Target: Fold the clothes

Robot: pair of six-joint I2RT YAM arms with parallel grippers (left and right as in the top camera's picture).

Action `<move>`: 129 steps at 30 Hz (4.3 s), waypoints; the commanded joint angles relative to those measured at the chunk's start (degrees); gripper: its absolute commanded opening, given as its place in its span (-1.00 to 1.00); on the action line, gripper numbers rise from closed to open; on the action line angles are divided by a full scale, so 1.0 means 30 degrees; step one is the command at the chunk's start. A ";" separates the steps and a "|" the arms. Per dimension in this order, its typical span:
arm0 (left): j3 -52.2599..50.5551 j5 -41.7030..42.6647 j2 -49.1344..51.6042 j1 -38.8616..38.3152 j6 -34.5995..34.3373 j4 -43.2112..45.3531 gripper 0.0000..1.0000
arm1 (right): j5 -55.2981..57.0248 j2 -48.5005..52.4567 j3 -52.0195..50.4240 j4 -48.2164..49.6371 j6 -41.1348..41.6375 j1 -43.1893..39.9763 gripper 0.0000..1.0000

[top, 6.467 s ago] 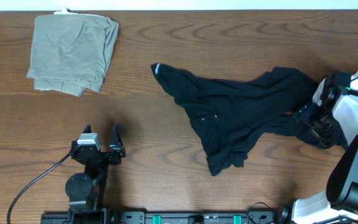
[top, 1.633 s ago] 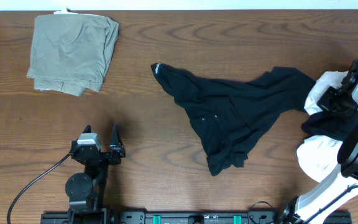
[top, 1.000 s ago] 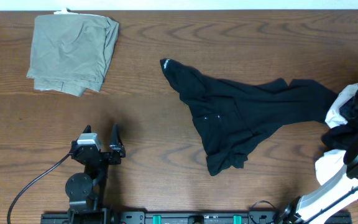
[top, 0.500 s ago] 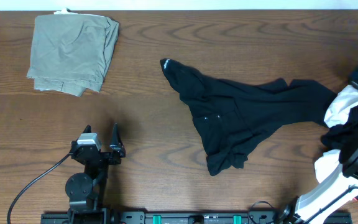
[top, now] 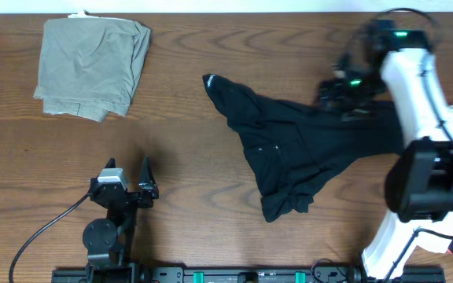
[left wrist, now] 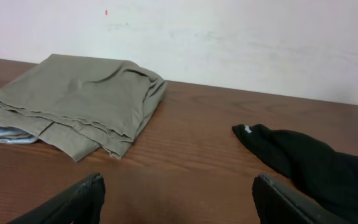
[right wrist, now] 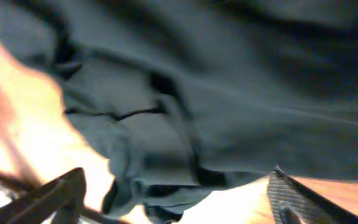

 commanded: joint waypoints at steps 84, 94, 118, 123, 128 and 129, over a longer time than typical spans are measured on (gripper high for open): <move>-0.0350 0.0393 -0.0015 0.0073 -0.0168 -0.0627 0.57 | 0.5515 -0.0546 -0.1974 0.9770 0.8473 -0.0226 0.43; -0.0350 0.0393 -0.0015 0.0073 -0.0168 -0.0627 0.57 | 0.5785 -0.0532 -0.3300 0.7694 0.7803 -0.4211 -0.97; -0.0350 0.0393 -0.0015 0.0073 -0.0168 -0.0627 0.57 | 0.5093 -0.0211 -0.7854 1.3034 0.6062 -0.4991 -0.97; -0.0350 0.0393 -0.0015 0.0073 -0.0168 -0.0627 0.56 | 0.4947 0.0342 -0.7854 1.3362 0.6069 -0.4983 -0.97; -0.0350 0.0393 -0.0015 0.0073 -0.0168 -0.0627 0.57 | 0.5180 0.1056 -0.7854 1.3449 0.6076 -0.4983 -0.97; -0.0350 0.0393 -0.0015 0.0073 -0.0168 -0.0627 0.57 | 0.5209 0.1093 -0.7854 1.3449 0.6069 -0.4991 -0.97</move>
